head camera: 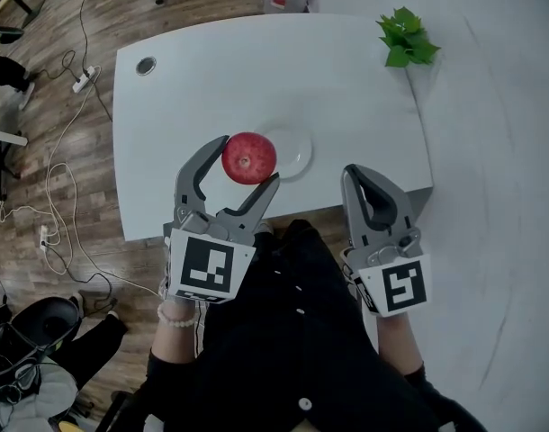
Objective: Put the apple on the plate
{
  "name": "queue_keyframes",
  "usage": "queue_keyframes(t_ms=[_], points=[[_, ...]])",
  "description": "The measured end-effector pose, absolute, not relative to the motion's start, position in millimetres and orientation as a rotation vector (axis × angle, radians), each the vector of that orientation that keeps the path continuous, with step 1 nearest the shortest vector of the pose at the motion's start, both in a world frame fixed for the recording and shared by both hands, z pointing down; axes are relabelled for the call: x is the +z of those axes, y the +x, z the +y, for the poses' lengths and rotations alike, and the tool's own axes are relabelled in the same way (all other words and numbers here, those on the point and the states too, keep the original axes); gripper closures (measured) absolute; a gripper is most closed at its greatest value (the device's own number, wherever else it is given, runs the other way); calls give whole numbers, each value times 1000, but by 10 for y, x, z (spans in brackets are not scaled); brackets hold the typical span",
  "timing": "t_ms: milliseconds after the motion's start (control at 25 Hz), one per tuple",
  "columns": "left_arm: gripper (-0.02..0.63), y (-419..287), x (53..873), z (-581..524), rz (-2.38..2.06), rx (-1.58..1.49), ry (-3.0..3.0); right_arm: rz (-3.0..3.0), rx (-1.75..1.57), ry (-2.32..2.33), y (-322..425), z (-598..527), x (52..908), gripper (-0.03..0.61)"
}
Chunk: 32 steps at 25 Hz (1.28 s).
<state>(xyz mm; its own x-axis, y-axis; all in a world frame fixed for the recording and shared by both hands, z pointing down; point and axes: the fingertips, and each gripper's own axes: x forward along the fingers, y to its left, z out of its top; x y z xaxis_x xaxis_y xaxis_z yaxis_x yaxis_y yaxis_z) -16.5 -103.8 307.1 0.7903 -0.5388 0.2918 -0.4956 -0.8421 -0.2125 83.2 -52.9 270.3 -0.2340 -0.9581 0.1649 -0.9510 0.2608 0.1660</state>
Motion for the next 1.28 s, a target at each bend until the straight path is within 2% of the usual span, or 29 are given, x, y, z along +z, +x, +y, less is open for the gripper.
queue_keyframes(t_ms=[520,1280], points=[[259,-179,3013,-1161,1066,-558,-2841,-2428,-42,1569,825,-803,2704,537],[259,81,3088,-1138,1157,-587,-2807,-2512,-63,1506,1132,-953,2737,537]])
